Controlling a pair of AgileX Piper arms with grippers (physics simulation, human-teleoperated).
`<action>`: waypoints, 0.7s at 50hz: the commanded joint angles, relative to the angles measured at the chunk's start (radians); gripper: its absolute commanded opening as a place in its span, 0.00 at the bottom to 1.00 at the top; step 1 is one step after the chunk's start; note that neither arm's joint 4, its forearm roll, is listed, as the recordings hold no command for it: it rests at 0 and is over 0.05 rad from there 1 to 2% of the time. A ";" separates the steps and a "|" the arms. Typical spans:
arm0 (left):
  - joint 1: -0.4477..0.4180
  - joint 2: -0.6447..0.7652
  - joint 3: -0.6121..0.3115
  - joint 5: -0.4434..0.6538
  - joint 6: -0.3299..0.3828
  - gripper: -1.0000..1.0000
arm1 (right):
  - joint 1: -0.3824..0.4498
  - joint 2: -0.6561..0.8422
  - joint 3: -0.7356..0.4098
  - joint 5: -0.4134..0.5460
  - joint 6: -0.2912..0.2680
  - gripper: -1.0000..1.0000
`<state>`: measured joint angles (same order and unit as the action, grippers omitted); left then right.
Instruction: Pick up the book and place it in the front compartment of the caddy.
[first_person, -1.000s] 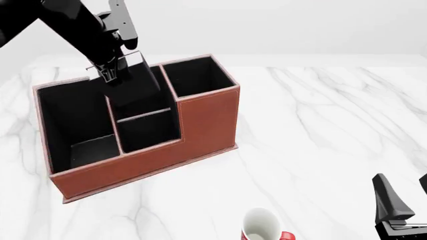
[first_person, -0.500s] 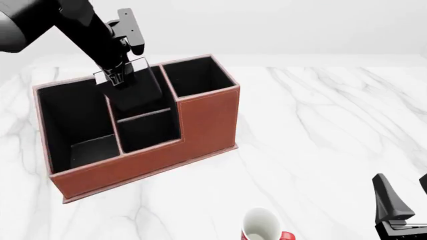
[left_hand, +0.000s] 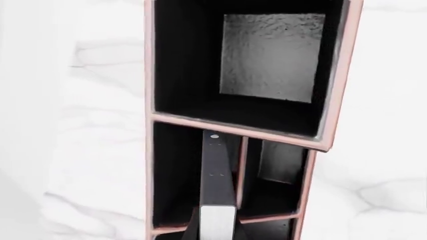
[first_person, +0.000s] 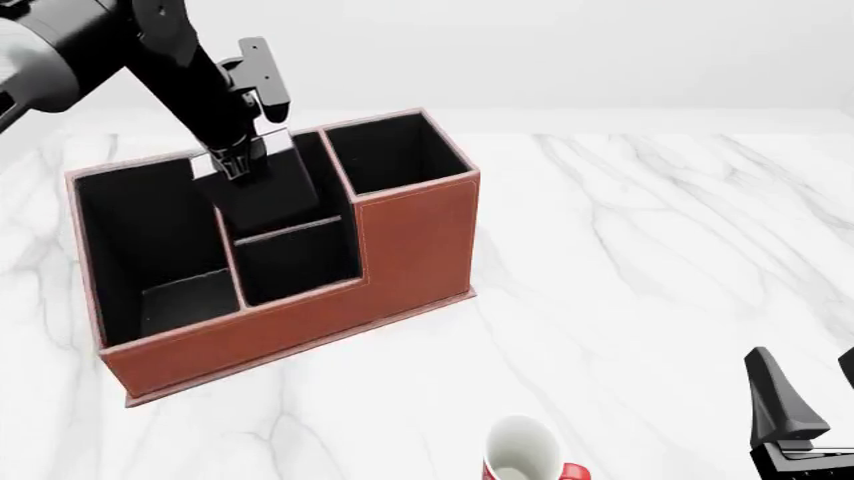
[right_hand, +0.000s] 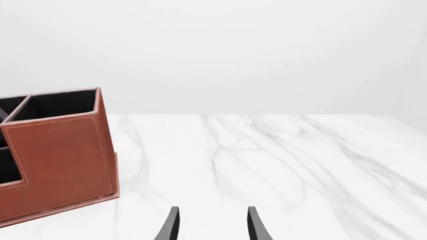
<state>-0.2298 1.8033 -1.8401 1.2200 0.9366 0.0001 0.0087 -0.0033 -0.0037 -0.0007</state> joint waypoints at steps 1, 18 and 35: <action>-0.006 0.035 -0.017 0.000 0.005 0.00 | 0.000 -0.001 0.000 0.001 0.000 1.00; 0.001 0.090 -0.029 0.000 -0.002 0.00 | 0.000 -0.001 0.000 0.001 0.000 1.00; -0.026 0.148 -0.029 0.000 -0.053 0.00 | 0.000 -0.001 0.000 0.001 0.000 1.00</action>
<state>-0.2445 1.9286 -1.8659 1.2200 0.8894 0.0000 0.0087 -0.0033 -0.0037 -0.0007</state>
